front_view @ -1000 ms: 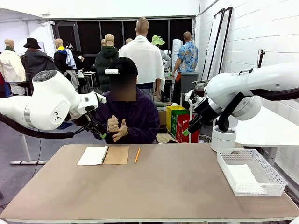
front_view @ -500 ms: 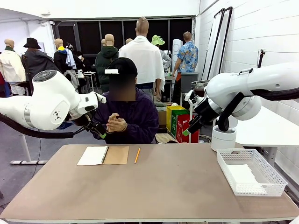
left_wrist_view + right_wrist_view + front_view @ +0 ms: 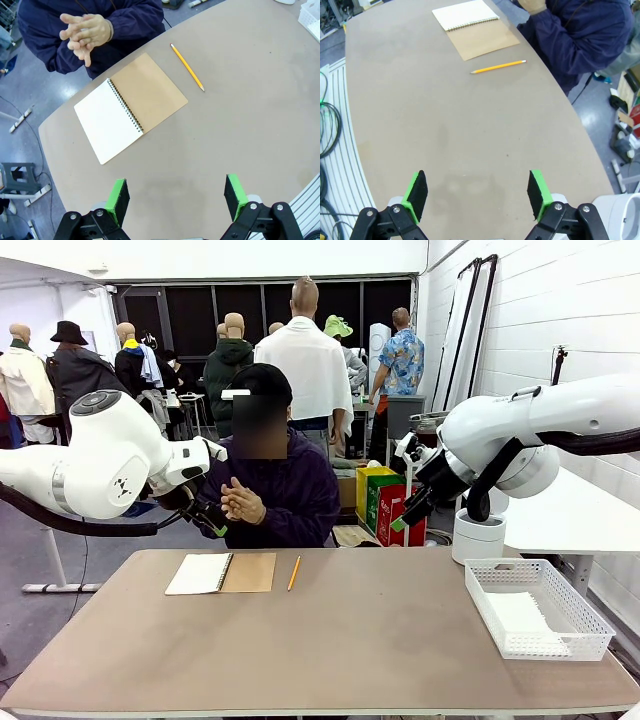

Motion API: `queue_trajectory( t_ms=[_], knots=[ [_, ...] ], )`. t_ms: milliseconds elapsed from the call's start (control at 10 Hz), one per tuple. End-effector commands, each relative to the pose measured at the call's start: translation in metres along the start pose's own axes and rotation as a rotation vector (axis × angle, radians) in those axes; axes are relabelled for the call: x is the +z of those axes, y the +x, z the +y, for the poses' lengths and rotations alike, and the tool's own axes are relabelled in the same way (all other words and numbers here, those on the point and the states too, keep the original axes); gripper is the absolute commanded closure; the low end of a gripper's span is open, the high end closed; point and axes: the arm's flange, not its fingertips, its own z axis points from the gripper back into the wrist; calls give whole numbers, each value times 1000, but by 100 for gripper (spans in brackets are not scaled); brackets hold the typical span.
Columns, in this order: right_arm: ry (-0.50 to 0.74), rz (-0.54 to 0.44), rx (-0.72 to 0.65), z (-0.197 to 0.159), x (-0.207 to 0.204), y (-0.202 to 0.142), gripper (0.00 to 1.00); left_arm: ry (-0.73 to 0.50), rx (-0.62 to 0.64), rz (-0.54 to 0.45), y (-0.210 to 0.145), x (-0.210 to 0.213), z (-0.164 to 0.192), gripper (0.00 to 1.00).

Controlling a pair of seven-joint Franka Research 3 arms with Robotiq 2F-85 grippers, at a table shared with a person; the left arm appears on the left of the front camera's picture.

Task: Sort the paper based on its condition.
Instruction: If a person hands you a paper, place it in the Organizing basket , and if it's crumpled, put it in the Trash can.

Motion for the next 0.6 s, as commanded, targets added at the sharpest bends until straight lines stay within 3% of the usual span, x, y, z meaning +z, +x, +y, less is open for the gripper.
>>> queue_trajectory(
  t_ms=[0, 500],
  knots=[
    [16, -18, -4, -2, -2, -1, 0, 6, -4, -7, 0, -1, 1, 0],
    [16, -18, -4, -2, -2, -1, 0, 6, -4, -7, 0, -1, 1, 0]
  ],
)
